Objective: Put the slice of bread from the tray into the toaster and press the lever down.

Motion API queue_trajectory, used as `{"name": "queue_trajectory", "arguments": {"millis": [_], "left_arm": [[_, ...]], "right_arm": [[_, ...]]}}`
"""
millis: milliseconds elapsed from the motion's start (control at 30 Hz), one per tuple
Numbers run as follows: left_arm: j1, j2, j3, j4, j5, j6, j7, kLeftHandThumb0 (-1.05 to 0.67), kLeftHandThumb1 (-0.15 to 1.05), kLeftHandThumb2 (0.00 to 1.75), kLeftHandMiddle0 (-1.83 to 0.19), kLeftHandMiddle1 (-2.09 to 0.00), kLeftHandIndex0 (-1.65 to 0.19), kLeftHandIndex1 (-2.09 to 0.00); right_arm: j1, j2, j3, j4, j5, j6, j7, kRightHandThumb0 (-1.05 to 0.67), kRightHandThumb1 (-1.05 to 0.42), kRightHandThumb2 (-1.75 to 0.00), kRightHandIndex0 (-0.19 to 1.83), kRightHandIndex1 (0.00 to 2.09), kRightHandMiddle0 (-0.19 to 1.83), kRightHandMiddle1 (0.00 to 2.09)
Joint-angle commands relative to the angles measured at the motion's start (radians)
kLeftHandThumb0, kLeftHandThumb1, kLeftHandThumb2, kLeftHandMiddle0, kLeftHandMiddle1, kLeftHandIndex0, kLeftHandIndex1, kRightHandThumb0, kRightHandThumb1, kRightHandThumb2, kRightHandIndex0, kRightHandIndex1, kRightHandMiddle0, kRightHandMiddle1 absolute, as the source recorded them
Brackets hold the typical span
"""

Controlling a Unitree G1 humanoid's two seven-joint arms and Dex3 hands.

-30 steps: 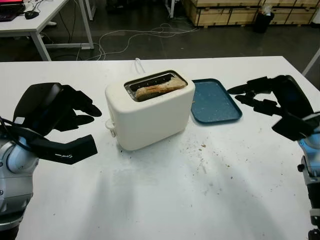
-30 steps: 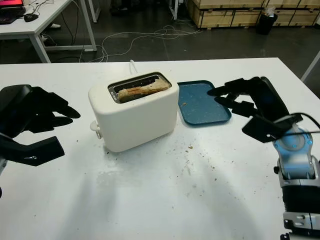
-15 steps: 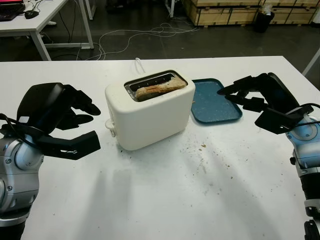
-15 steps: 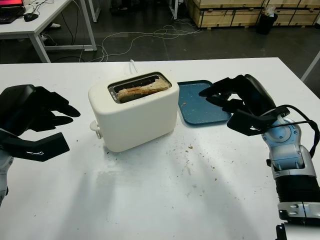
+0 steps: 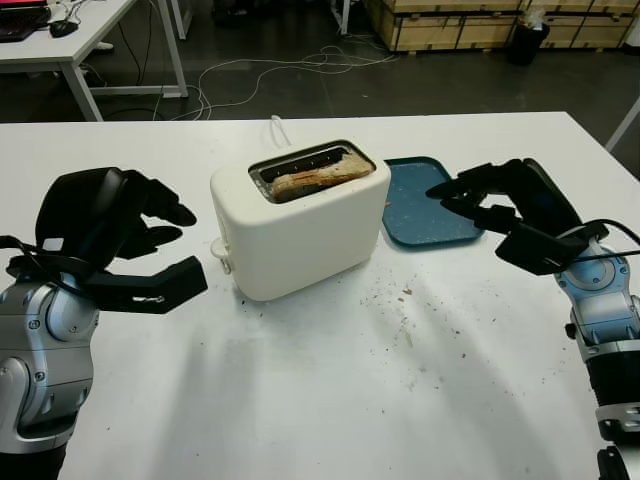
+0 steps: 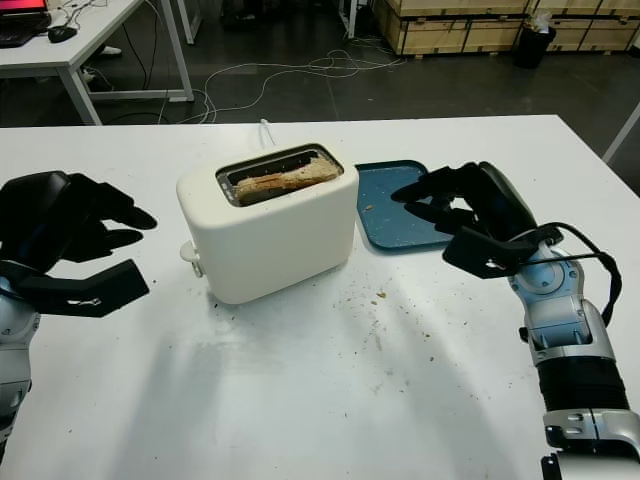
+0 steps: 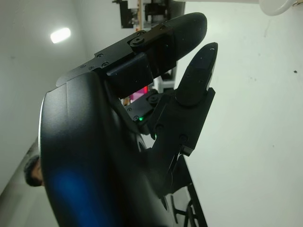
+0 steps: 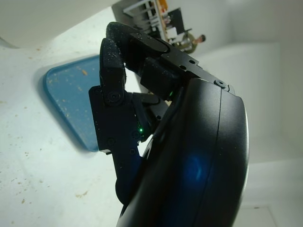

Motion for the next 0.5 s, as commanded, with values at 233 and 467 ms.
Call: {"name": "queue_trajectory", "arguments": {"millis": [233, 467], "left_arm": [[-0.001, -0.010, -0.008, 0.004, 0.008, 0.010, -0.005, -0.21, 0.75, 0.00, -1.19, -0.82, -1.42, 0.00], [-0.001, -0.009, -0.011, 0.006, 0.003, 0.002, -0.002, -0.21, 0.75, 0.00, -1.18, -0.84, -1.42, 0.00]], "right_arm": [[-0.006, 0.004, -0.007, 0.000, 0.017, 0.014, -0.005, -0.37, -0.92, -0.26, 0.73, 1.30, 1.12, 0.03], [-0.004, 0.004, -0.007, -0.007, 0.019, 0.011, -0.004, -0.36, -0.92, -0.25, 0.71, 1.34, 1.12, 0.04]]}}
